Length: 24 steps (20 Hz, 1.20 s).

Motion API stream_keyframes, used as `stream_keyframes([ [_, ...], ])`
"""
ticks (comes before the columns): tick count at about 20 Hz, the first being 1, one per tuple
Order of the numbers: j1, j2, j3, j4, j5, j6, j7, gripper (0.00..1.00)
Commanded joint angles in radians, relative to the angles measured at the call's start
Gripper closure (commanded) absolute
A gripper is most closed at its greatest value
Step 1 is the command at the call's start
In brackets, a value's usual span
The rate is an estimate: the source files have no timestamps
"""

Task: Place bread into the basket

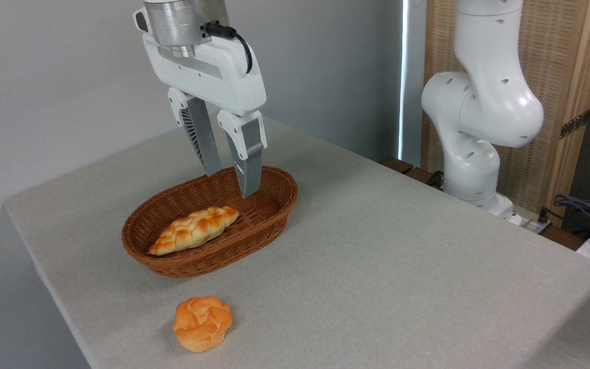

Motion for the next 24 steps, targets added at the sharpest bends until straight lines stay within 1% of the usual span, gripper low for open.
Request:
stream_keyframes([
  [1, -0.004, -0.02, 0.01, -0.025, 0.001, 0.021, 0.027, 0.0],
  [17, -0.004, -0.02, 0.01, -0.025, 0.001, 0.027, 0.027, 0.0],
  [22, -0.004, -0.02, 0.009, -0.042, 0.001, 0.079, 0.026, 0.0],
  [24, -0.004, -0.023, 0.009, -0.073, 0.004, 0.125, 0.026, 0.0],
])
